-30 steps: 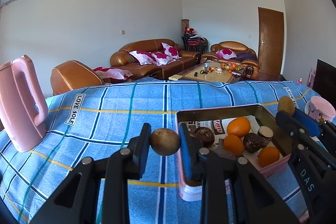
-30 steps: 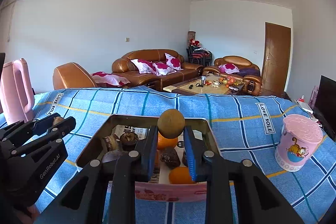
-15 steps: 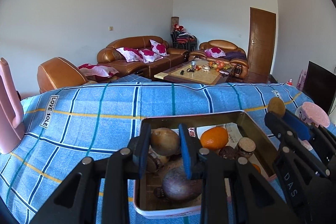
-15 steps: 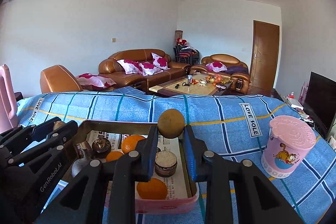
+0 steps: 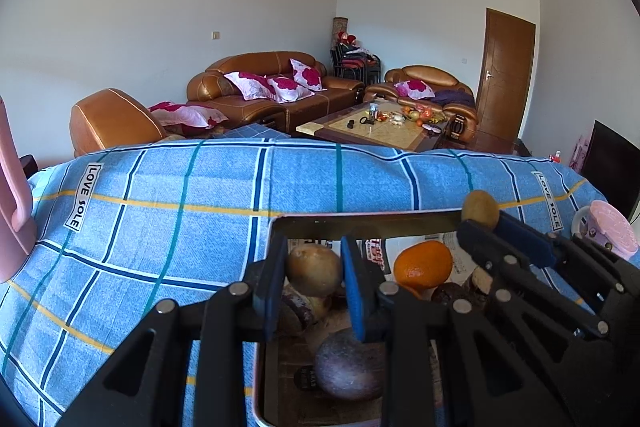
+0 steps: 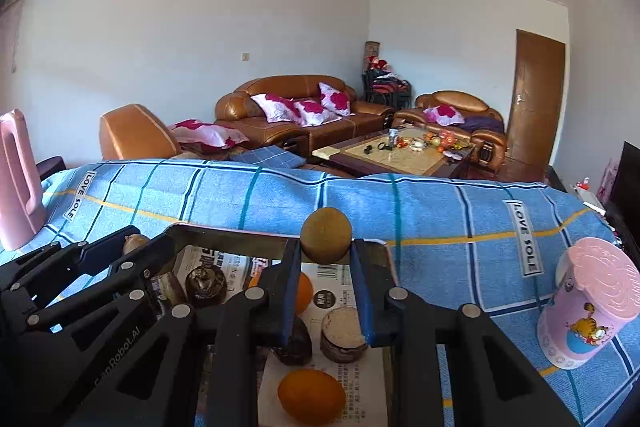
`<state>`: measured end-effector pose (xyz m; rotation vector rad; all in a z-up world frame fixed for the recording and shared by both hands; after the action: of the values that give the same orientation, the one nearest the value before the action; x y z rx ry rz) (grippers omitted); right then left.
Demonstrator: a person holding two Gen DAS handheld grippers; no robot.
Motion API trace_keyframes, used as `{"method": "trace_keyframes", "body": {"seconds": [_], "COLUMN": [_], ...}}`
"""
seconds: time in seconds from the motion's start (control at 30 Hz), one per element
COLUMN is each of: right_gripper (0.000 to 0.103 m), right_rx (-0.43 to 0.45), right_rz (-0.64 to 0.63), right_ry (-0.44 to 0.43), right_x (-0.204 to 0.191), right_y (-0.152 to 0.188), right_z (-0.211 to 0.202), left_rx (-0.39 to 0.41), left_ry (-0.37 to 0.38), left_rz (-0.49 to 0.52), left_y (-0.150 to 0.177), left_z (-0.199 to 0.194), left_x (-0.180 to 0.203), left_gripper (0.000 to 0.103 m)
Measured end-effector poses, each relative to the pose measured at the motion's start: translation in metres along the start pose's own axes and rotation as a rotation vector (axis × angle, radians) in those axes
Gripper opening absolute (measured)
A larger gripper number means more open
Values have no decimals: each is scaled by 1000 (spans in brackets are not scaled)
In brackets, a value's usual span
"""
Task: Organize fruits
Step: 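Lower both small fruits into the tin and open both tools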
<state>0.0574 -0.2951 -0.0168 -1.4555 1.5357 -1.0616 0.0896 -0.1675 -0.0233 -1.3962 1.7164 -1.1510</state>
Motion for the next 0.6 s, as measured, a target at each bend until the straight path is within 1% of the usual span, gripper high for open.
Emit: {"method": "trace_keyframes", "body": {"seconds": [0.17, 0.27, 0.43, 0.53, 0.6], "right_gripper": [27, 27, 29, 33, 39], "right_rx": [-73, -95, -84, -49, -16], "right_rz": [-11, 3, 31, 50, 67], "right_ry": [-105, -171, -219, -228, -219], "right_x": [-9, -10, -7, -3, 1], "right_y": [6, 9, 11, 10, 8], "right_z": [14, 18, 16, 9, 3], "left_rx": [-13, -18, -24, -31, -34], "left_ry": [5, 2, 1, 0, -2], "left_rz": [-7, -15, -18, -17, -15], "left_y": [1, 2, 2, 3, 3], "left_z": [2, 2, 4, 6, 6], "left_x": [-2, -2, -3, -3, -3], "left_gripper": [29, 29, 29, 29, 29]}}
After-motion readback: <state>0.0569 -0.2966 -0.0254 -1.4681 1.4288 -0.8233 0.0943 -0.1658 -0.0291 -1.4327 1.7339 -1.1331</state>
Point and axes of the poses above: each gripper's, at about its wrist camera, not at the fingertips, and z roughly the way its jaws point, x to its right, y to its underside, the point moved 4 cm from there along z, roughly the way its jaws point, and after that the axes turned 7 degrees about x, right-handed, at the moved point
